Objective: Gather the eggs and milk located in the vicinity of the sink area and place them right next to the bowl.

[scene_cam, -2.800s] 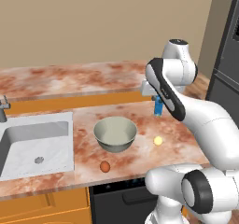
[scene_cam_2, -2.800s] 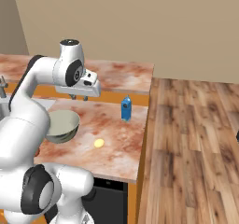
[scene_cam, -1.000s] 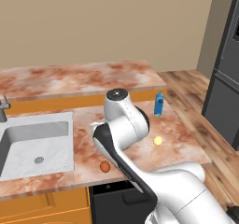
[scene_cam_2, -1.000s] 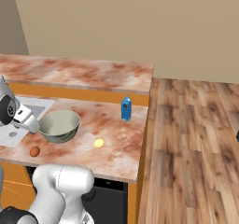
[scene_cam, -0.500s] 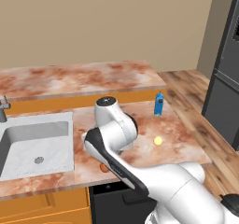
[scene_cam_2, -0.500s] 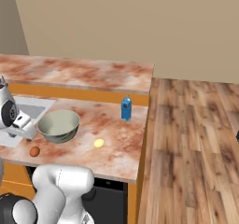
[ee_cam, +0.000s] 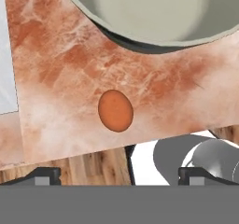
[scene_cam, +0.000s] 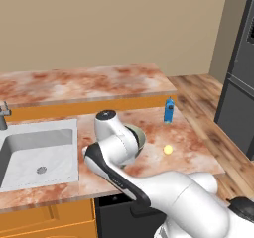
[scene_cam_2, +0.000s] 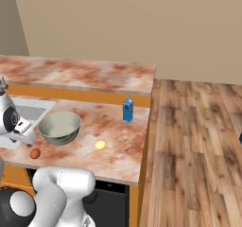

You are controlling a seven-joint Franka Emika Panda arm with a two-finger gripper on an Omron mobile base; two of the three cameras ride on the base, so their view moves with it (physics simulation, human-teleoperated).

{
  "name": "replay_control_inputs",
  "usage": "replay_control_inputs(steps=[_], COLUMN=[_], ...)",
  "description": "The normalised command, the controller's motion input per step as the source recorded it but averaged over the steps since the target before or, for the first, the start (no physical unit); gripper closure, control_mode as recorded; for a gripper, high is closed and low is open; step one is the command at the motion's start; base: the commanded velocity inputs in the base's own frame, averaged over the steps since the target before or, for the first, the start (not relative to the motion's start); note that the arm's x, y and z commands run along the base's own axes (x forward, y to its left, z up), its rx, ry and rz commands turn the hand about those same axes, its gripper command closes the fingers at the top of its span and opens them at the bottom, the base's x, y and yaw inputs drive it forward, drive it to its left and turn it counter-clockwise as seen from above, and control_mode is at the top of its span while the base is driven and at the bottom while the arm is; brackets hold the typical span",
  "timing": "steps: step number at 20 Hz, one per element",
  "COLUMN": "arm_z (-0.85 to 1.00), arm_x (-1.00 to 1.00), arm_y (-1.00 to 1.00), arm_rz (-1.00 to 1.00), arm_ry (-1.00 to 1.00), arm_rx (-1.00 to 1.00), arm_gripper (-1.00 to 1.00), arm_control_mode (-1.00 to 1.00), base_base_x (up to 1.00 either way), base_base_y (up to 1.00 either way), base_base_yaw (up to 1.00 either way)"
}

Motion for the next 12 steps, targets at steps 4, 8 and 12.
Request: replay_control_inputs(steps=[4, 8, 12], arm_z=[-0.44, -0.3, -0.23], arm_x=[0.31, 0.1, 0.22], arm_y=[-0.03, -0.31, -0.01], arm_rz=[0.0, 0.0, 0.0], arm_ry=[-0.05, -0.01, 0.0], arm_rx=[-0.02, 0.0, 0.0], arm_gripper=[-1.0, -1.0, -1.0], arm_control_mode=[-1.0, -1.0, -1.0], base_base_x=[0.0, 0.0, 0.0], base_base_y=[0.0, 0.0, 0.0], base_base_yaw=[0.0, 0.0, 0.0])
